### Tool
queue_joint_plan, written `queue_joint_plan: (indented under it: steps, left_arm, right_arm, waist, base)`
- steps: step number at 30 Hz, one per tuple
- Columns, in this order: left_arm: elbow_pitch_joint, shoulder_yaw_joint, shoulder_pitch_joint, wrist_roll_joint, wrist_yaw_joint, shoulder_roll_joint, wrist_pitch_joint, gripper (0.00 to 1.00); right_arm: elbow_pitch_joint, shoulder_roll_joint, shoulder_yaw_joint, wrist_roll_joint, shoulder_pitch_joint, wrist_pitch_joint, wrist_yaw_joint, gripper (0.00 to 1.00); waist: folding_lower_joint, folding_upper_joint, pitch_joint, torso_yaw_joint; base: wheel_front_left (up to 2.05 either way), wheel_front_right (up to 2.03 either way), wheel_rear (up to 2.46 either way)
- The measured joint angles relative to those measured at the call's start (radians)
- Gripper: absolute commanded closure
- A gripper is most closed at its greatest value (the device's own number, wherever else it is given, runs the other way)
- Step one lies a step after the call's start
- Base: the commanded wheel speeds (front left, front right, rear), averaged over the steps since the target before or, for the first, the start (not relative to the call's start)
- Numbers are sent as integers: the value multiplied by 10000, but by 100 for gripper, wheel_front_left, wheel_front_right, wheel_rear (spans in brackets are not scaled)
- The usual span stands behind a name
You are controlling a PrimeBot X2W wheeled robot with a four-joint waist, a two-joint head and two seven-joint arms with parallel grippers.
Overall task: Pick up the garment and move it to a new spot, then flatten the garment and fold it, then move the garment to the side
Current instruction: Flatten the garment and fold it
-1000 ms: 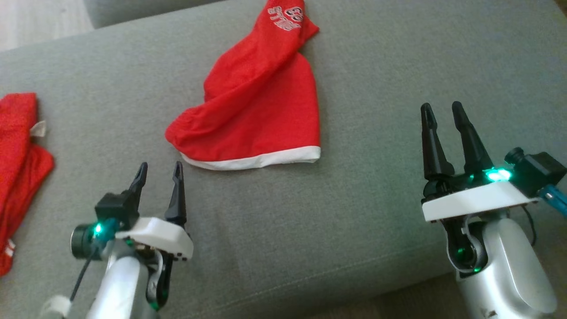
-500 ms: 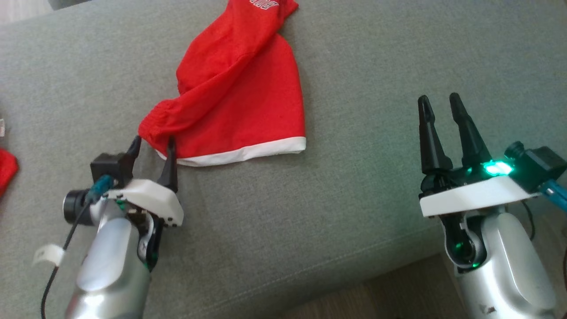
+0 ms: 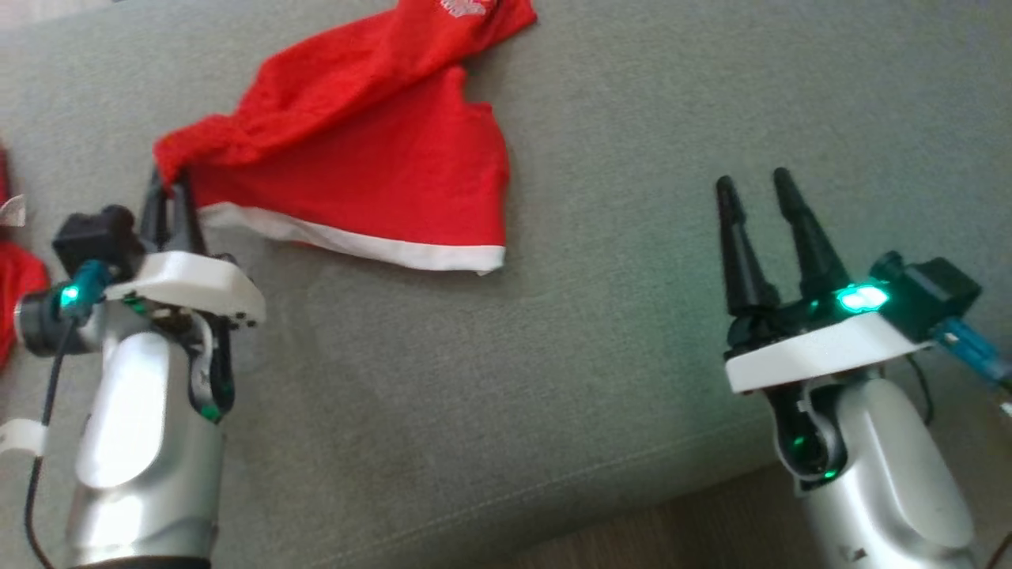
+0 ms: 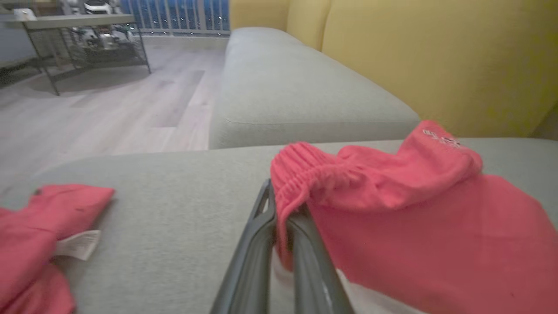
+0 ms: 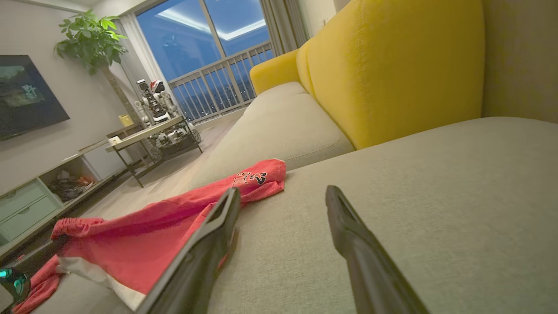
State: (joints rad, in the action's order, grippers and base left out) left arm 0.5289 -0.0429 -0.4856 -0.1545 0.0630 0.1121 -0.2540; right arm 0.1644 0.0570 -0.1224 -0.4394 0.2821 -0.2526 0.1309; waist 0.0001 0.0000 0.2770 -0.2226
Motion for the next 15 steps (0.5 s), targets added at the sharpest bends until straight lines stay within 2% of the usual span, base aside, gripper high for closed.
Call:
queue_joint_plan:
  steps: [5,10,15]
  left_arm:
    - [-219,332,259,194,355,10,0,100]
    - [-27,449,534,299,345,15,0,100]
    - [-23,443,532,330,324,-79,0,100]
  right_arm:
    - [397,0,-614,182,90,0,0,0]
    - [803,4,-1235,184,403,0,0,0]
    - [1841,10,-2098,-1041,672,136,0,0]
  waist:
    - [0,0,-47,280]
    - [0,0,-63,557]
    - [-1,0,-45,828]
  base:
    - [0,0,0]
    - [0,0,0]
    - [0,0,0]
